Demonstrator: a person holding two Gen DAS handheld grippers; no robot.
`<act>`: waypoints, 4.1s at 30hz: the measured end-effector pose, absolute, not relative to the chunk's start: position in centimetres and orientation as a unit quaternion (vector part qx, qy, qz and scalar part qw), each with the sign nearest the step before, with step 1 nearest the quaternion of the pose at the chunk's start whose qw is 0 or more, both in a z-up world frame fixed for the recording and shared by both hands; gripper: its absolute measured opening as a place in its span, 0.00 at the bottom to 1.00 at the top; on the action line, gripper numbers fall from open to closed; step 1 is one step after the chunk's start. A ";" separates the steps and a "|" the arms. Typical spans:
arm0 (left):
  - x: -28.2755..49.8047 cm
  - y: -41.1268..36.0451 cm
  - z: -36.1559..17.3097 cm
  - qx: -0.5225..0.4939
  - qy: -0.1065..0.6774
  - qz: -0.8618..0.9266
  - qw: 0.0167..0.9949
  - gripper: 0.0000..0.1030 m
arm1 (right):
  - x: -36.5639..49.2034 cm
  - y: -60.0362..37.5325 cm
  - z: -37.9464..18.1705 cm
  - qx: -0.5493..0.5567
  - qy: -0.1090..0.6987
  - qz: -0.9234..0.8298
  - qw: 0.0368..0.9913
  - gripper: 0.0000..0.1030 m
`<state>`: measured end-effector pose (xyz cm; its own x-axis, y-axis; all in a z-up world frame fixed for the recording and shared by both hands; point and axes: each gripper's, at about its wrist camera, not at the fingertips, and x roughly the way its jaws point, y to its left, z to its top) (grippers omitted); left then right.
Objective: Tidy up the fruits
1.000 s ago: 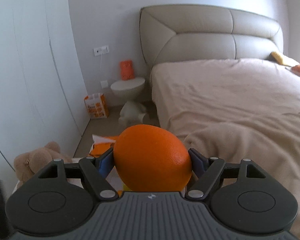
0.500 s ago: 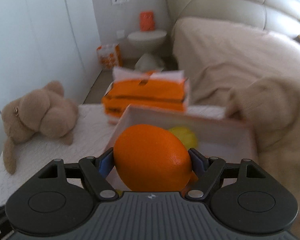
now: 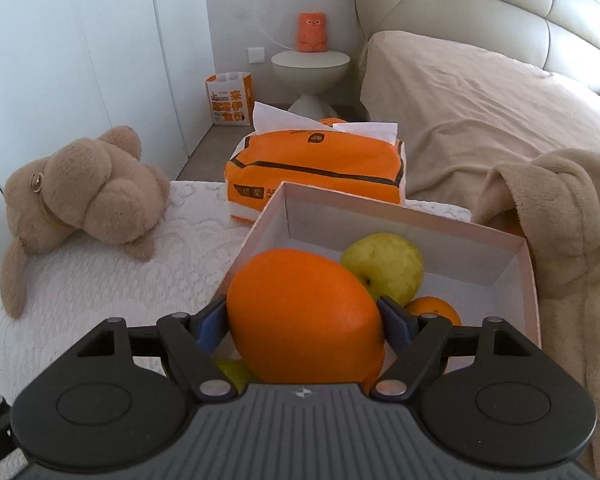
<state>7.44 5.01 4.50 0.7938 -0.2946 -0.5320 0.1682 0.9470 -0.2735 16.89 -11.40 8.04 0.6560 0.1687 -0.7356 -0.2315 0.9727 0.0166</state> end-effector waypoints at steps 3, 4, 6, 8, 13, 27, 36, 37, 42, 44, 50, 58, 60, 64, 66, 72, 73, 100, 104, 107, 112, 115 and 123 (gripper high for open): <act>7.5 4.9 4.4 -0.109 0.299 -0.126 0.940 0.47 | 16.9 -12.2 8.3 -0.031 0.404 0.118 0.907 0.76; 7.4 4.8 4.5 -0.110 0.300 -0.128 0.939 0.47 | 16.8 -12.5 8.4 -0.030 0.405 0.124 0.906 0.76; 7.5 4.6 4.4 -0.112 0.302 -0.132 0.937 0.47 | 16.4 -12.8 8.5 -0.031 0.403 0.131 0.905 0.76; 7.9 4.2 4.3 -0.111 0.304 -0.137 0.936 0.47 | 16.1 -13.1 8.5 -0.028 0.402 0.136 0.905 0.76; 8.5 3.1 4.5 -0.105 0.301 -0.160 0.934 0.46 | 15.9 -13.7 8.7 -0.008 0.404 0.145 0.903 0.76; 6.8 3.6 4.1 -0.087 0.310 -0.125 0.938 0.46 | 12.5 -11.7 10.7 -0.101 0.280 0.093 0.950 0.76; 1.9 5.5 3.0 -0.031 0.329 -0.020 0.944 0.46 | 4.3 -15.8 10.3 -0.022 0.260 0.038 0.965 0.80; 1.4 5.5 3.0 -0.032 0.330 -0.014 0.943 0.46 | 3.1 -15.8 9.5 -0.024 0.259 0.041 0.965 0.82; 1.0 4.6 1.8 -0.046 0.348 -0.013 0.936 0.48 | -0.2 -14.8 5.2 -0.034 0.291 0.064 0.954 0.83; 0.9 3.6 1.6 -0.016 0.342 -0.002 0.940 0.49 | -0.6 -14.4 3.8 -0.028 0.306 0.078 0.948 0.83; 0.7 2.5 1.2 0.000 0.333 0.011 0.943 0.51 | -0.4 -13.2 0.9 -0.036 0.342 0.080 0.936 0.85; 0.4 2.0 0.9 0.003 0.319 0.020 0.948 0.50 | 0.1 -13.8 0.0 -0.018 0.352 0.034 0.935 1.00; 0.6 2.0 0.9 0.004 0.318 0.019 0.948 0.51 | -0.2 -13.8 -0.2 -0.014 0.342 0.032 0.939 1.00; 0.6 2.1 0.8 0.001 0.317 0.018 0.948 0.51 | -0.6 -13.8 -0.4 -0.015 0.331 0.029 0.943 1.00; 0.7 2.1 0.8 -0.001 0.316 0.018 0.949 0.51 | -0.5 -13.9 -0.5 -0.015 0.331 0.029 0.943 1.00; 0.9 2.0 0.8 0.002 0.316 0.019 0.948 0.51 | -0.5 -13.9 -0.4 -0.015 0.331 0.030 0.943 1.00; 0.8 2.1 0.8 0.001 0.316 0.019 0.949 0.51 | -0.5 -13.9 -0.4 -0.015 0.331 0.030 0.943 1.00; 0.8 2.2 0.8 0.001 0.316 0.019 0.949 0.51 | -0.5 -13.8 -0.4 -0.015 0.331 0.030 0.943 1.00; 0.8 2.2 0.8 0.001 0.316 0.019 0.949 0.51 | -0.5 -13.8 -0.4 -0.015 0.331 0.030 0.943 1.00; 0.8 2.2 0.8 0.001 0.316 0.019 0.949 0.51 | -0.5 -13.8 -0.4 -0.015 0.331 0.030 0.943 1.00; 0.8 2.2 0.8 0.001 0.316 0.019 0.949 0.51 | -0.5 -13.8 -0.4 -0.015 0.331 0.030 0.943 1.00; 0.8 2.2 0.8 0.000 0.316 0.019 0.949 0.51 | -0.5 -13.8 -0.4 -0.015 0.331 0.030 0.943 1.00; 0.8 2.2 0.8 0.000 0.316 0.019 0.949 0.51 | -0.5 -13.8 -0.4 -0.015 0.331 0.030 0.943 1.00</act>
